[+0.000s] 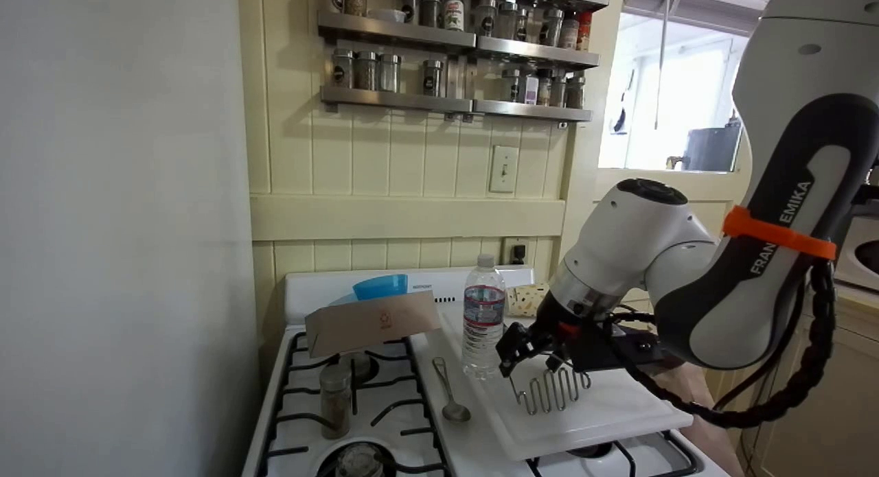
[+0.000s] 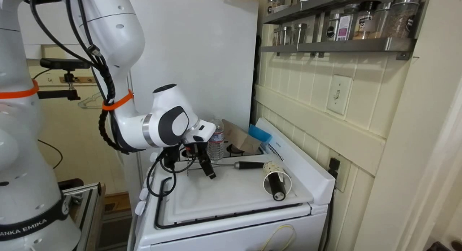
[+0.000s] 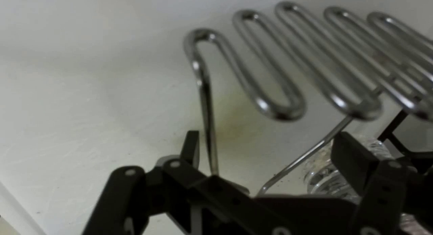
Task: Lay the potato masher down
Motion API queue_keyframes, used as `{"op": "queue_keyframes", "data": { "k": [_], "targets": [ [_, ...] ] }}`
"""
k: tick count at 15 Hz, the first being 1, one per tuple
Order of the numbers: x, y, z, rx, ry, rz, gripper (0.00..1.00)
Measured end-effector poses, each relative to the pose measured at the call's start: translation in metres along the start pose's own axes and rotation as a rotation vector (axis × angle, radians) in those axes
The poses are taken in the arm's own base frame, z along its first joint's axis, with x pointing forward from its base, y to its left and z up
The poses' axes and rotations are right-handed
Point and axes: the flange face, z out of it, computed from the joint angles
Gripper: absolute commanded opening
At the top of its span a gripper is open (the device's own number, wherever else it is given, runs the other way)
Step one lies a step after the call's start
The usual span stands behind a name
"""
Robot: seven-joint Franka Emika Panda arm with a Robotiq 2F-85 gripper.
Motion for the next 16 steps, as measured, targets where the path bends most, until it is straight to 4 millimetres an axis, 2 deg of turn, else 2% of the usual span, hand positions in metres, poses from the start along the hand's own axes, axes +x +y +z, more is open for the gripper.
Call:
{"op": "queue_keyframes", "data": {
  "k": [3,9,13,16],
  "targets": [
    [0.001,0.004,0.0,-0.004,0.002,0.004,1.0],
    [0.001,0.028,-0.004,-0.007,0.016,0.022,1.0],
    [0.004,0.043,-0.016,0.039,0.06,0.066,1.0],
    [0.011,0.057,-0.034,0.067,0.113,0.12,1.0]
  ]
}}
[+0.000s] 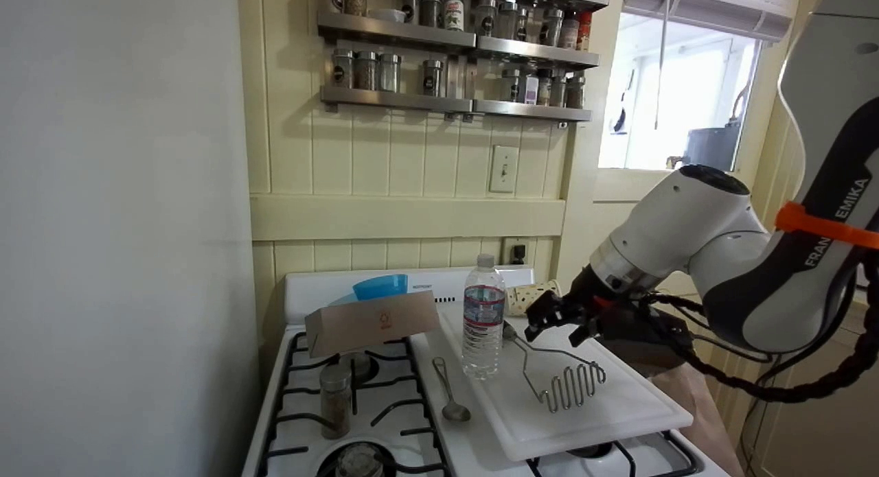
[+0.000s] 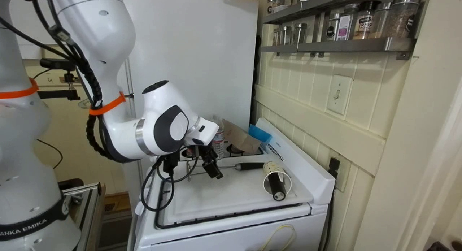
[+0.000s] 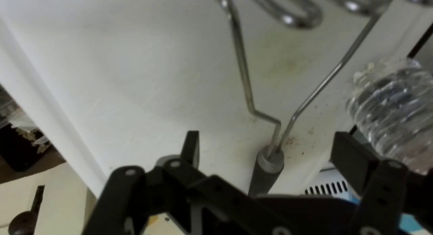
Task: Lay the potato masher down
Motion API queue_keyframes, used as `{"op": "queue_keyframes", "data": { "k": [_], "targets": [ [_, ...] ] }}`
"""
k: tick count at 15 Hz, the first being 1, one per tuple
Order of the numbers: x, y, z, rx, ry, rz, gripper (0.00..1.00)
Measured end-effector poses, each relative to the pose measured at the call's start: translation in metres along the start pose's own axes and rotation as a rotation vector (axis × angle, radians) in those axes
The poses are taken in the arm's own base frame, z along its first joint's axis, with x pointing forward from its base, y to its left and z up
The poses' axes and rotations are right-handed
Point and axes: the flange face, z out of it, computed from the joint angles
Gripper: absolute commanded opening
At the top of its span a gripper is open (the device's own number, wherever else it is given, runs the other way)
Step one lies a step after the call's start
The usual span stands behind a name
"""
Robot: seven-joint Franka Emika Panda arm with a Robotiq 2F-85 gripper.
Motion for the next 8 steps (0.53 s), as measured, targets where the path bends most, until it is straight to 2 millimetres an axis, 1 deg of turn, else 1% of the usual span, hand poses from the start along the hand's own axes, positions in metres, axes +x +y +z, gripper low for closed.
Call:
{"op": "queue_keyframes", "data": {
  "k": [3,5,7,8],
  "targets": [
    [0.012,0.006,-0.016,0.0,0.05,0.02,1.0],
    [0.012,0.006,-0.017,0.0,0.052,0.019,1.0],
    [0.003,0.01,-0.014,-0.002,0.025,0.013,1.0],
    [-0.007,0.014,-0.012,-0.001,-0.005,0.015,1.0]
  ]
}}
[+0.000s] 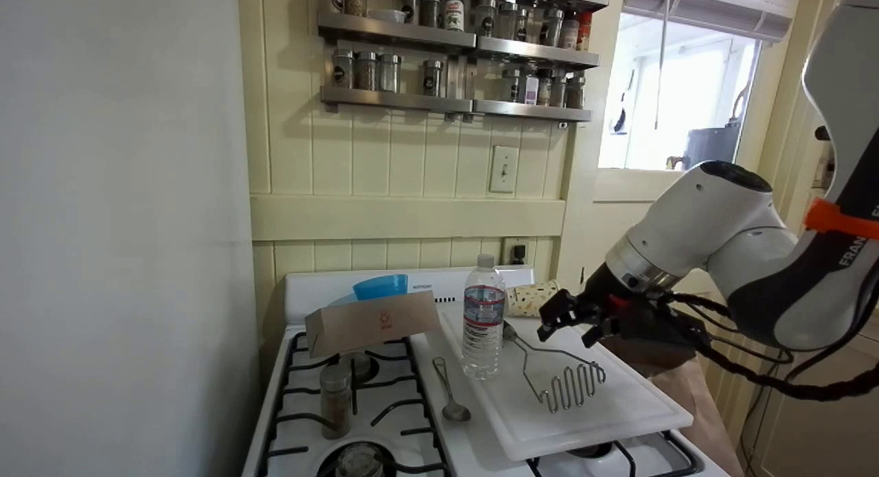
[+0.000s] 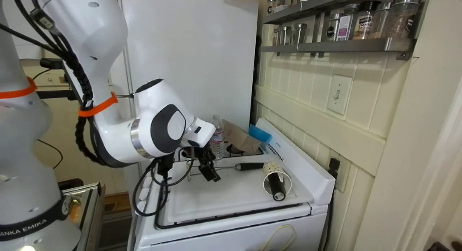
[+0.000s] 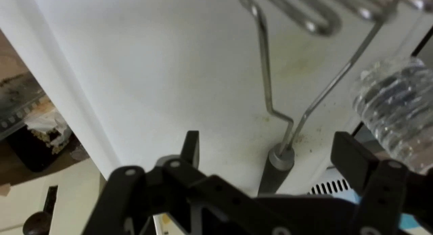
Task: Lay the potato masher down
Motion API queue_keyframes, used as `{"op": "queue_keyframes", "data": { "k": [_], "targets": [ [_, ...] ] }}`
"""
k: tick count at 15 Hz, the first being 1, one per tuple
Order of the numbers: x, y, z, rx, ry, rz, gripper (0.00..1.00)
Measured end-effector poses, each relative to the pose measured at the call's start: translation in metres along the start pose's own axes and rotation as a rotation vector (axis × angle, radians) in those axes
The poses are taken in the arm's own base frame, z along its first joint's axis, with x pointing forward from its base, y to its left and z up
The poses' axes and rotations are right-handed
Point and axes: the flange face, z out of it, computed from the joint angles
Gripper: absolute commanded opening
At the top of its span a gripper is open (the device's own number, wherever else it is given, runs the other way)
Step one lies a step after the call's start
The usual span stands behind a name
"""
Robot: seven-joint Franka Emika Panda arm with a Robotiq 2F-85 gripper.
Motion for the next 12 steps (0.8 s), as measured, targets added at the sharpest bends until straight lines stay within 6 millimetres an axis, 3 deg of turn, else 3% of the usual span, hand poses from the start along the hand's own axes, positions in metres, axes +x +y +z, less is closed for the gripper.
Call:
{"op": "queue_keyframes", "data": {
  "k": [3,6,9,12],
  "targets": [
    [-0.038,0.028,0.006,-0.023,-0.109,0.027,1.0],
    [-0.051,0.057,-0.003,-0.054,-0.14,0.08,1.0],
    [-0.04,0.072,-0.018,-0.015,-0.117,0.128,1.0],
    [-0.009,0.071,-0.04,0.065,-0.071,0.127,1.0]
  ]
}}
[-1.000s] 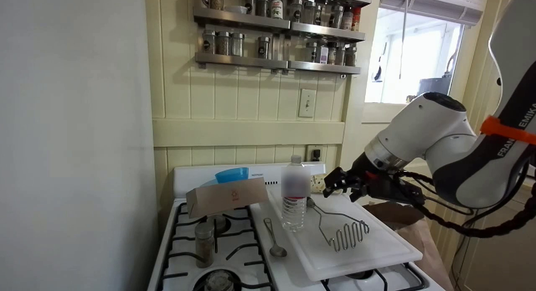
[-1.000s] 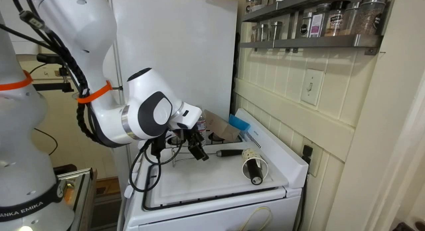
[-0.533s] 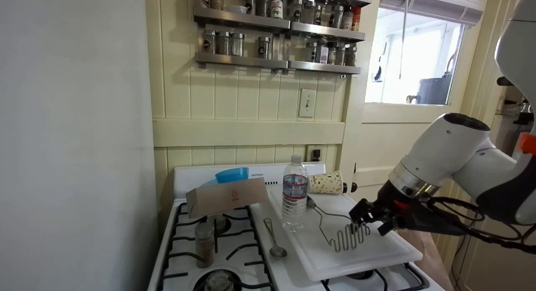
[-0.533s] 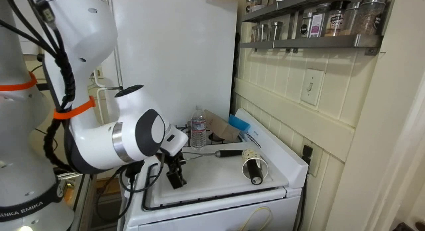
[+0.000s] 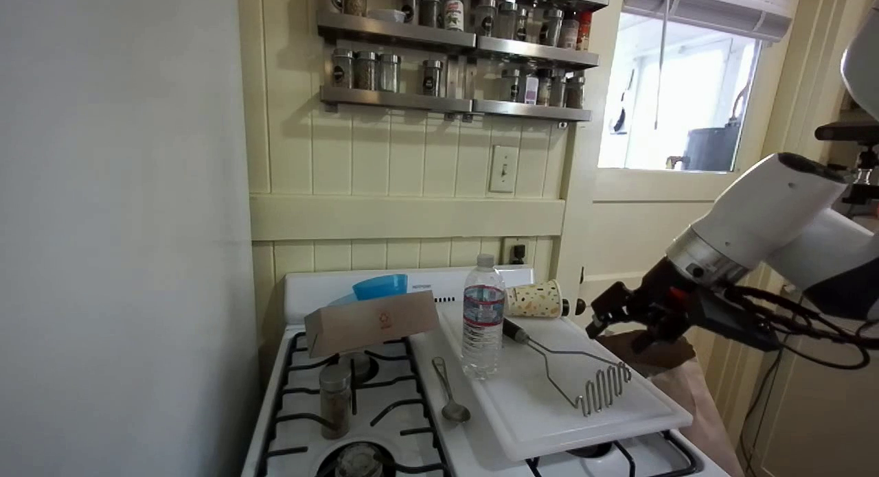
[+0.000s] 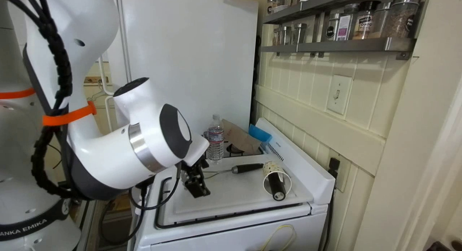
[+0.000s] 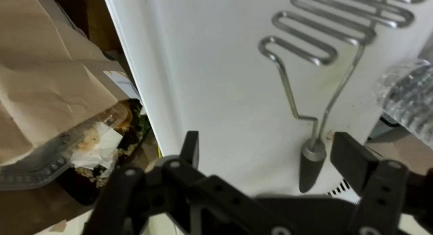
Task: Lay the potato masher down
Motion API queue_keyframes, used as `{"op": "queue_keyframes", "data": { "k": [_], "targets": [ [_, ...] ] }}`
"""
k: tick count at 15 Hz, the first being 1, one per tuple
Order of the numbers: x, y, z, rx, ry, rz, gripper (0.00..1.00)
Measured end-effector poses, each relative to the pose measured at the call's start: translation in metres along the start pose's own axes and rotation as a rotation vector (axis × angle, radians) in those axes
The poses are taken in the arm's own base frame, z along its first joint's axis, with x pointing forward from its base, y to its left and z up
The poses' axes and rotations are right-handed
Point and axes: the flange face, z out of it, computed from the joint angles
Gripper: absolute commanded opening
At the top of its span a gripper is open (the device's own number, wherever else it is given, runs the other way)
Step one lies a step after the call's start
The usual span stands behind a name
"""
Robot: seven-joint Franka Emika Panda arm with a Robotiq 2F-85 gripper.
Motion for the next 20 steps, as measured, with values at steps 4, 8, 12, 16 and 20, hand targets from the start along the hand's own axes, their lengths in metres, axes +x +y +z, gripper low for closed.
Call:
{"op": "queue_keyframes", "data": {
  "k": [4,8,12,16,20],
  "targets": [
    [0.027,0.0,-0.023,-0.014,0.014,-0.04,1.0],
    [0.033,0.031,-0.036,-0.161,0.012,-0.098,1.0],
    [0.043,0.057,-0.037,-0.256,0.048,-0.117,1.0],
    [0.044,0.072,-0.025,-0.339,0.068,-0.204,1.0],
    [0.047,0.069,-0.029,-0.324,0.079,-0.193,1.0]
  ]
}}
